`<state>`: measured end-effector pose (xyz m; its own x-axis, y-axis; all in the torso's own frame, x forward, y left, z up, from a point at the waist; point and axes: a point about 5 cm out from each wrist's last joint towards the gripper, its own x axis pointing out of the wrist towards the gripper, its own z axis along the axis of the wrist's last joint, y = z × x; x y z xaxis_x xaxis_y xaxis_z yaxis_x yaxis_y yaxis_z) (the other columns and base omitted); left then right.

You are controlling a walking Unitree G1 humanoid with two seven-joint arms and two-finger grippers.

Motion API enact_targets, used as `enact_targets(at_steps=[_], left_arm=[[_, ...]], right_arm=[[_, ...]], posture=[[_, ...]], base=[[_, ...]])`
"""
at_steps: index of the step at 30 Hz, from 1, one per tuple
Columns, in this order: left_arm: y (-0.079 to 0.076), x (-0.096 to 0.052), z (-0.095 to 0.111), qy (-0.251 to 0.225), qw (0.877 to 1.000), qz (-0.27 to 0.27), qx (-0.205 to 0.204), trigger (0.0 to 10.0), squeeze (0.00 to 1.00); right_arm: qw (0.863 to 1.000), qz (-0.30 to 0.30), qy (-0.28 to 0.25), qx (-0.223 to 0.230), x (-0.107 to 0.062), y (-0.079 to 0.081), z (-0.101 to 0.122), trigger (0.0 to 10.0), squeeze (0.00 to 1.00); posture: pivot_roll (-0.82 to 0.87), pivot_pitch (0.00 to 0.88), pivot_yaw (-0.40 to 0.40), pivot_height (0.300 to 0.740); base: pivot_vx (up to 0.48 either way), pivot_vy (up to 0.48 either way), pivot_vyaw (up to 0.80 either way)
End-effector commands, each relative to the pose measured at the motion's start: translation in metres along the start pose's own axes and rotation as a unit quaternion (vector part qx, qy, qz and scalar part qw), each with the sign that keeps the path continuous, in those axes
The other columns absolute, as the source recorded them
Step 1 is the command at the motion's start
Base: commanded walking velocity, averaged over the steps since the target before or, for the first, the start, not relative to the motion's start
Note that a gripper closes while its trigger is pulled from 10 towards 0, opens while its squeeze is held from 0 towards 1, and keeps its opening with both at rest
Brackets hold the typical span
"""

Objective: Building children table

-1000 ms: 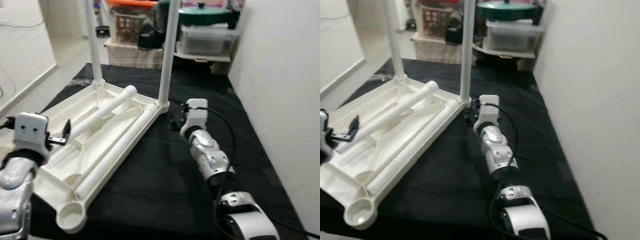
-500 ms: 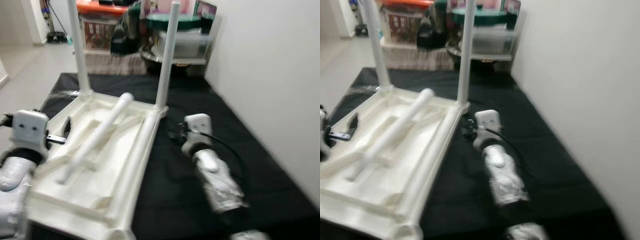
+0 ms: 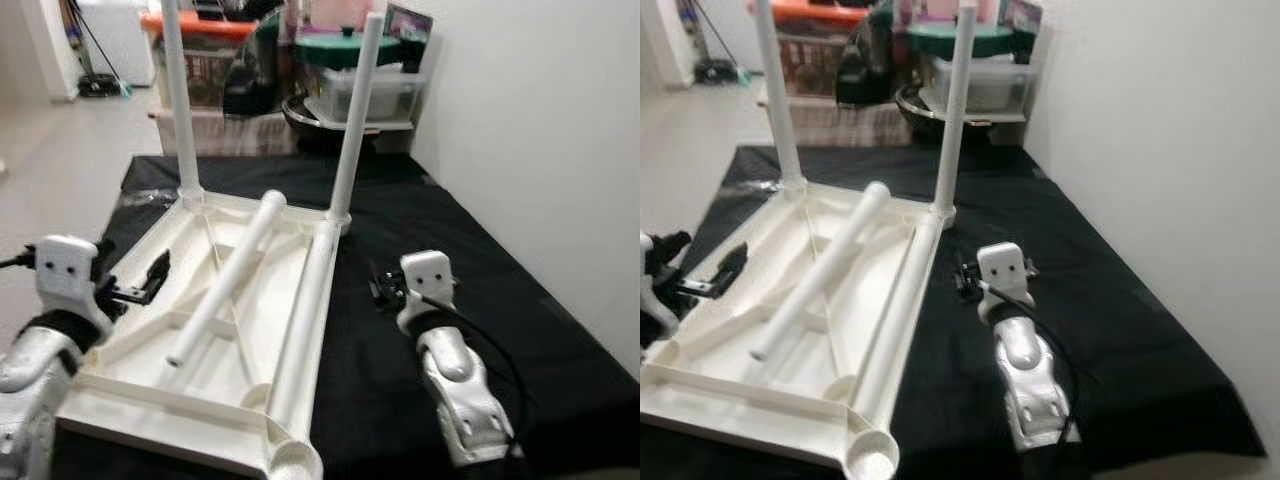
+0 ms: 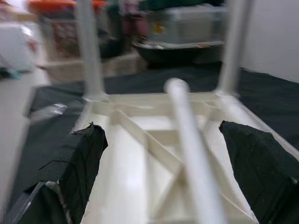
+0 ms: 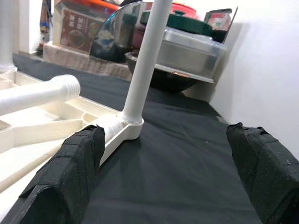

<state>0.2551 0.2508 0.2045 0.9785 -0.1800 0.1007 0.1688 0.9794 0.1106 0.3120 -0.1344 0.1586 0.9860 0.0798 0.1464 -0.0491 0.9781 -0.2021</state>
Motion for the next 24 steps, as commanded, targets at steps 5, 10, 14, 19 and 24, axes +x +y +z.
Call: enact_targets(at_steps=[5, 10, 14, 19, 24], left_arm=[[0.008, 0.007, -0.015, 0.050, 0.998, -0.017, -0.032, 10.0, 0.00], [0.009, 0.014, -0.031, 0.102, 0.991, -0.046, -0.073, 10.0, 0.00], [0.003, 0.017, -0.034, 0.122, 0.983, -0.112, -0.084, 10.0, 0.00], [-0.002, 0.020, -0.033, 0.129, 0.976, -0.163, -0.056, 10.0, 0.00], [-0.004, 0.021, -0.041, 0.162, 0.971, -0.171, -0.040, 10.0, 0.00]], right_arm=[[1.000, 0.001, 0.015, -0.006, 0.005, 0.005, 0.001, 10.0, 0.00], [0.999, -0.010, 0.034, -0.003, 0.006, 0.001, -0.002, 10.0, 0.00], [0.999, -0.017, 0.042, -0.006, 0.007, 0.000, -0.003, 10.0, 0.00], [0.999, -0.021, 0.049, -0.005, 0.008, 0.002, -0.004, 10.0, 0.00], [0.998, -0.013, 0.060, 0.007, 0.008, 0.007, -0.005, 10.0, 0.00]], posture=[[0.04, 0.000, -0.085, 0.740], [0.03, 0.000, -0.079, 0.740], [0.03, 0.000, -0.074, 0.740], [0.03, 0.000, -0.070, 0.740], [0.03, 0.000, -0.068, 0.740]], base=[[0.000, 0.000, 0.00], [0.000, 0.000, 0.00], [0.000, 0.000, 0.00], [0.000, 0.000, 0.00], [0.000, 0.000, 0.00]])
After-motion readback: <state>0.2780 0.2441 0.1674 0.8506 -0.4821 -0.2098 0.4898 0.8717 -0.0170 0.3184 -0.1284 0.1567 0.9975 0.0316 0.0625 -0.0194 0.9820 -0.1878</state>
